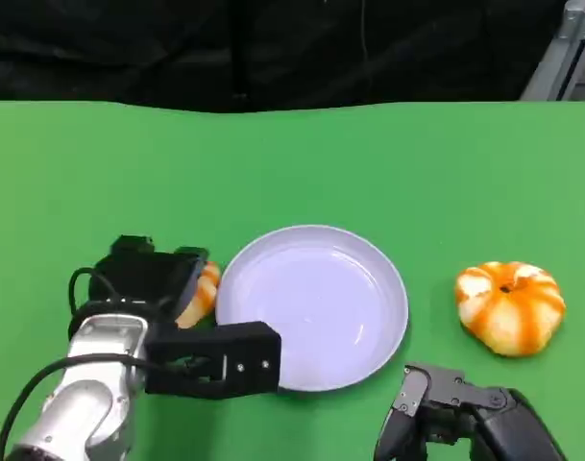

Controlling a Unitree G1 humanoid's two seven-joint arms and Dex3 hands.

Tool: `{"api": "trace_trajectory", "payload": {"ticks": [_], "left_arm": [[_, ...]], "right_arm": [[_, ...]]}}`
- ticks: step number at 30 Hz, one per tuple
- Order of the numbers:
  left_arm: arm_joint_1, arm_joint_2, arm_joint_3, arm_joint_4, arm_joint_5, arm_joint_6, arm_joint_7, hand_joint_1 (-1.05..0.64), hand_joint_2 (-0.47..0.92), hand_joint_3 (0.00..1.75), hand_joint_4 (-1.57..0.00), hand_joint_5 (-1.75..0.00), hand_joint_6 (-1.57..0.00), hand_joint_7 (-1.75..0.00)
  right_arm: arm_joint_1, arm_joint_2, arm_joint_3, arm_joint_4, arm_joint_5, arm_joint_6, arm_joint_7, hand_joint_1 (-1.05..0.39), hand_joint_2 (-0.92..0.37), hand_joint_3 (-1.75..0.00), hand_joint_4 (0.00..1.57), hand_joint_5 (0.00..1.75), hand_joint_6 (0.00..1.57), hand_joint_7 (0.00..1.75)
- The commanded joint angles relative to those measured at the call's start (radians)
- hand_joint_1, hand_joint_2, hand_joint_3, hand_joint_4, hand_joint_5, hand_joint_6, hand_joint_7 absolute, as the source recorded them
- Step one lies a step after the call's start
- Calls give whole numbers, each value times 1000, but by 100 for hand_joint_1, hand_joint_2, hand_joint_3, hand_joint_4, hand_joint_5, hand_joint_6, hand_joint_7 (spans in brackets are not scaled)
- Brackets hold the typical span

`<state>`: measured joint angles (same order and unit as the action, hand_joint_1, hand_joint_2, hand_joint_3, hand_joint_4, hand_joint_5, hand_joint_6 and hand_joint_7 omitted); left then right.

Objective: Grasp the bread from the table and place it into the plate.

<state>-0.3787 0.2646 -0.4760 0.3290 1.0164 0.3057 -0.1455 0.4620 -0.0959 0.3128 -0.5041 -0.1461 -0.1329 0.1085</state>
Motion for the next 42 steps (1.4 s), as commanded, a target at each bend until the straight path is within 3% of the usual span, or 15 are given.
{"api": "trace_trajectory", "payload": {"ticks": [1,4,10,13,14,15,16,18,19,20,22,27,30,34,42], "left_arm": [[-23,10,-9,27,-13,5,8,-65,92,6,-1,-43,-26,-1],[-73,-17,-7,241,-78,-16,-7,-58,92,11,-5,-36,-28,-1],[-117,-28,-17,397,-140,-91,82,-44,92,12,-18,-25,-33,-2],[-113,-18,1,420,-187,-182,177,-33,92,6,-61,-24,-70,-6],[-109,-15,9,434,-197,-228,253,-32,92,5,-66,-24,-74,-6],[-107,-12,13,445,-204,-266,319,-28,88,3,-84,-65,-98,-11],[-106,-9,14,457,-209,-293,368,-26,85,1,-87,-119,-115,-12],[-100,-2,23,454,-221,-336,446,-25,84,0,-88,-149,-124,-12],[-95,3,29,443,-227,-353,481,-20,86,19,-90,-162,-108,-79],[-91,6,33,437,-231,-366,506,-18,74,52,-91,-169,-83,-135],[-86,25,51,400,-239,-389,562,-15,56,88,-91,-174,-70,-166],[-83,34,56,386,-243,-402,588,-13,46,104,-90,-175,-67,-174],[-83,34,55,386,-243,-402,590,-13,45,106,-90,-175,-67,-175],[-70,49,80,221,-143,-349,819,-20,45,103,-96,-175,-72,-175],[-61,48,77,199,-135,-338,837,-21,44,102,-97,-175,-74,-175]], "right_arm": [[3,-6,-4,-4,5,-17,-2,15,-31,-147,88,168,75,142],[6,-6,-2,-2,16,-9,2,13,-31,-146,87,167,75,141],[18,-15,-10,6,18,-36,4,12,-33,-142,88,168,75,139],[19,-15,-10,6,23,-39,4,11,-34,-140,87,167,75,138],[18,-15,-9,6,18,-39,3,10,-34,-140,87,167,75,138],[17,-15,-9,7,16,-39,2,10,-34,-140,87,167,75,138],[16,-14,-9,7,14,-39,1,11,-34,-140,87,166,76,138],[14,-13,-10,11,12,-40,-1,11,-33,-140,87,166,76,137],[12,-12,-10,13,11,-41,-3,10,-33,-141,87,166,76,138],[11,-11,-10,15,10,-42,-4,10,-33,-141,87,165,76,138],[6,-11,-12,21,14,-41,-2,10,-33,-142,87,165,76,138],[4,-12,-12,24,16,-41,-2,9,-32,-143,87,165,76,138],[4,-12,-12,24,17,-41,-2,9,-32,-143,87,165,76,138],[-7,-13,-19,41,23,-47,1,8,-32,-144,87,165,76,139],[-8,-12,-19,45,24,-51,1,8,-31,-145,88,165,76,140]]}}
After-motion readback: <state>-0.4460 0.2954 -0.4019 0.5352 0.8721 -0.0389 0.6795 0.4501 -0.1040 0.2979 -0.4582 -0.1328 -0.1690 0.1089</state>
